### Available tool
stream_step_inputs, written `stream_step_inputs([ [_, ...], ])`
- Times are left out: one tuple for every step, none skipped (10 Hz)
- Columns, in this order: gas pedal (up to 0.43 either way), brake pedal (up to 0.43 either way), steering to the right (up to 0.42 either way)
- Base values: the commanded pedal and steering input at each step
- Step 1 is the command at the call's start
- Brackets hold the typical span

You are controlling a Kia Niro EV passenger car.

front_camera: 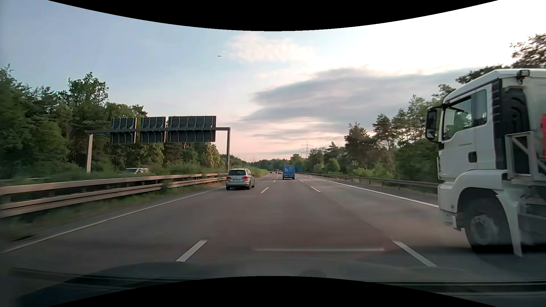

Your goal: Follow the waypoints while adhering to traffic rules and regulations

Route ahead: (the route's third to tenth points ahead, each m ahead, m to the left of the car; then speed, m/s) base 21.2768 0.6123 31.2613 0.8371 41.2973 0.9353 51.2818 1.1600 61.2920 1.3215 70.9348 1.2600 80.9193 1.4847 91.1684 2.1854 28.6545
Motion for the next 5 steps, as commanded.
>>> stream_step_inputs([
  [0.15,0.0,-0.006],
  [0.15,0.0,-0.006],
  [0.15,0.0,-0.006],
  [0.15,0.0,-0.006],
  [0.15,0.0,-0.006],
])
